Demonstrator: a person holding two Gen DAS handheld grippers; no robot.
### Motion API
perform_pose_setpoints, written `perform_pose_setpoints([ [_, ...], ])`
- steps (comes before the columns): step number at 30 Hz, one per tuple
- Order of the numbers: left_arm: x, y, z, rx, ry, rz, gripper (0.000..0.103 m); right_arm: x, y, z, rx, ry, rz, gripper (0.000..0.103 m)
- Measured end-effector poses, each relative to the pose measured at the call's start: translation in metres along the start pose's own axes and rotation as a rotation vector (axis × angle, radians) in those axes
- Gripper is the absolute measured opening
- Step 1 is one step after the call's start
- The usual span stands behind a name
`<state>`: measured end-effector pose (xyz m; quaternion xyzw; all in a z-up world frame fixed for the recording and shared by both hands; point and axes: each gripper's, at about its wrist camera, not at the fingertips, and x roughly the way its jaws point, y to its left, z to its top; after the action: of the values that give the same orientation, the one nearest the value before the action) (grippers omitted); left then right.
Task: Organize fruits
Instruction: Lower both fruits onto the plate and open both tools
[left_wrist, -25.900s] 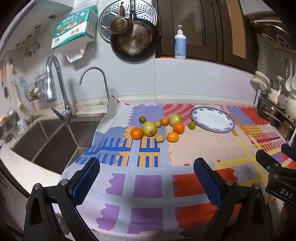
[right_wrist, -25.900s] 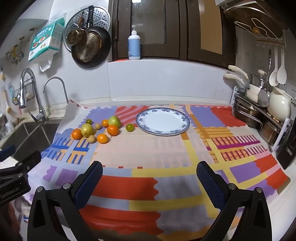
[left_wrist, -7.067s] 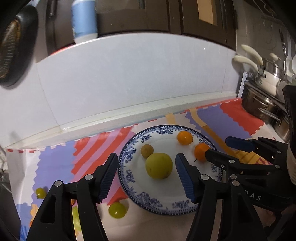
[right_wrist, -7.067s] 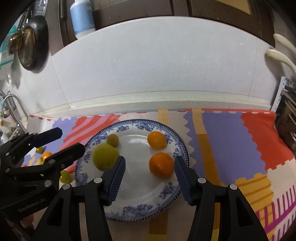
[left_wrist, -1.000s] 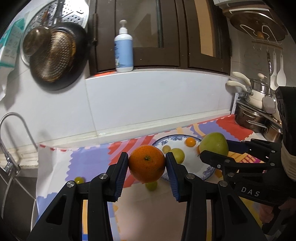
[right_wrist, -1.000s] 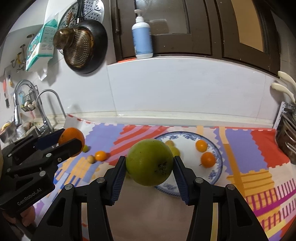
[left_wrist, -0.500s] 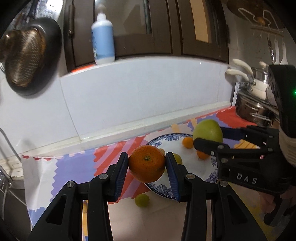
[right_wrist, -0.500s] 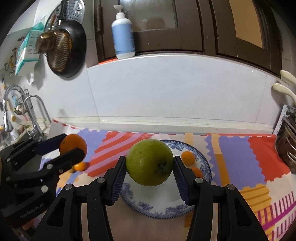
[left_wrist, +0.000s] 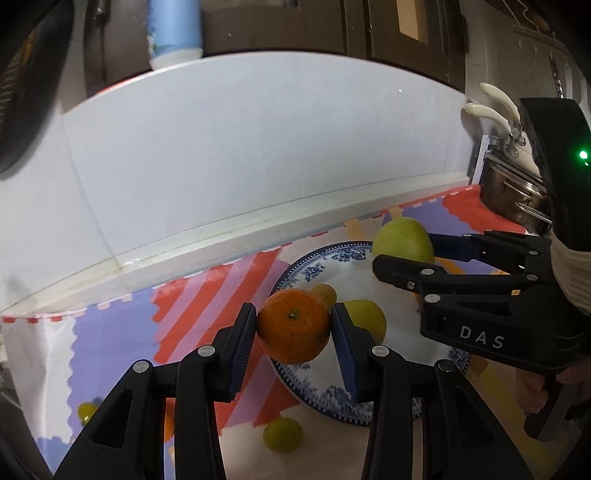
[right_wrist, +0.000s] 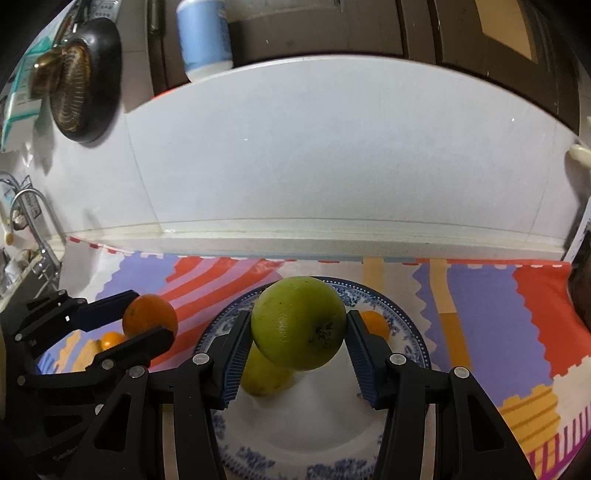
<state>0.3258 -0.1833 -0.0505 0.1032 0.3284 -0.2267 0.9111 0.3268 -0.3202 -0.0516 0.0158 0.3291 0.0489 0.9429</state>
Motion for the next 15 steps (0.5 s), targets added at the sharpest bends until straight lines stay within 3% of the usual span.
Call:
perform_pose_setpoints([
  [15, 0.058, 0.003, 0.005, 0.028, 0.124, -0.095, 0.041, 0.045, -0.018, -0.004, 0.038, 0.091, -0.023, 0.051],
])
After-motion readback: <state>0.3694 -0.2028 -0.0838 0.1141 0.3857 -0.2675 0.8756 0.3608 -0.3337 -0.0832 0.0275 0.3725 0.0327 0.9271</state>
